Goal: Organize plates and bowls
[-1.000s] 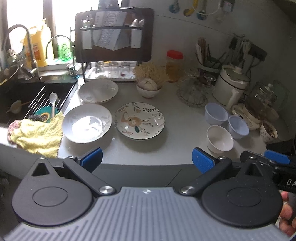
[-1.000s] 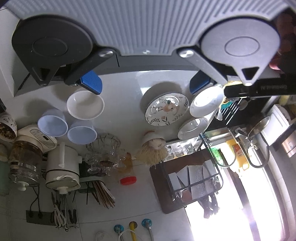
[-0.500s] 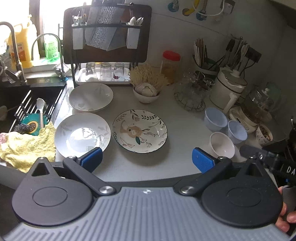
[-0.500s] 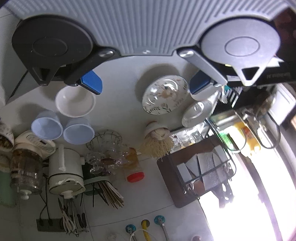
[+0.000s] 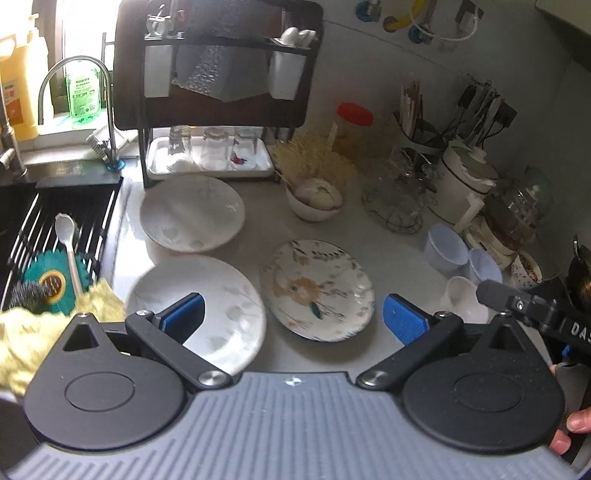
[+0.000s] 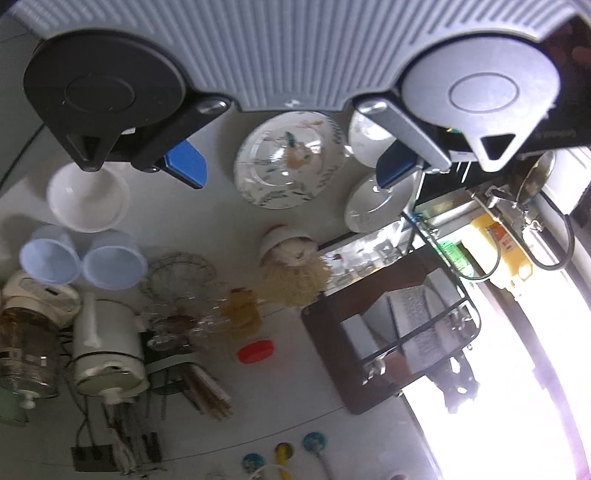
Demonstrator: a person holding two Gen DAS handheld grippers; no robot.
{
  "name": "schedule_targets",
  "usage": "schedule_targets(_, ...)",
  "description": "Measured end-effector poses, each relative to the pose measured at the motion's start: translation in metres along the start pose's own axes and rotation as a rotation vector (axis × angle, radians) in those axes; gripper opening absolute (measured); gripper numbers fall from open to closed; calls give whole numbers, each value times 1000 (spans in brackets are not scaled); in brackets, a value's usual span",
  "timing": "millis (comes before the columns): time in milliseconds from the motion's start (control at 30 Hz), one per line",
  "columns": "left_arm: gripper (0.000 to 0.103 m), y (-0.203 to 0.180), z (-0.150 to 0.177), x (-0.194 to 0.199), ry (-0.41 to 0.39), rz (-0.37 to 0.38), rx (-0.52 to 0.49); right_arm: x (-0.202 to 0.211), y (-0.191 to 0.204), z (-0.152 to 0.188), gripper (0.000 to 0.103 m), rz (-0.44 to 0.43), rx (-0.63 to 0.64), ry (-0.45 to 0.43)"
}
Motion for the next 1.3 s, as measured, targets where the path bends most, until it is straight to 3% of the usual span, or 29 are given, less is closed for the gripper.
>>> schedule_targets(233, 103, 72, -9, -28, 57, 54, 22, -49, 47, 19, 95, -48, -60, 44)
schedule_targets(367, 103, 109, -5, -53, 109, 77, 24, -79, 66, 38, 86, -78, -117, 100)
schedule_targets(567, 102, 143, 12, -91, 172, 106, -11, -123, 74, 71, 76, -49, -182, 192)
schedule_targets(833, 73, 169, 30, -139, 239, 80, -40, -176, 72, 112, 62, -17, -166, 305)
schedule_targets(933, 70, 175, 28, -149, 240, 70, -50, -191, 69, 122, 56, 16, -181, 329)
schedule_targets(1067, 65, 184, 25, -163, 245, 53, -73, -201, 75, 126, 45, 24, -175, 324)
schedule_targets(1233, 47, 191, 25, -185, 278, 67, -52, -211, 71, 132, 30, 62, -214, 331)
schedule_targets(1300, 44, 190, 24, -192, 282, 70, -61, -214, 68, 132, 24, 72, -218, 321)
Point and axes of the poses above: each gripper's, at about its wrist camera, not at the fingertips, and x roughly against the way its jaws point, y to its left, z to its underside, the point moved 9 cm from there along -x, roughly the way its jaws point, and after that the axes turned 4 degrees about -z, right-handed, at the moved point
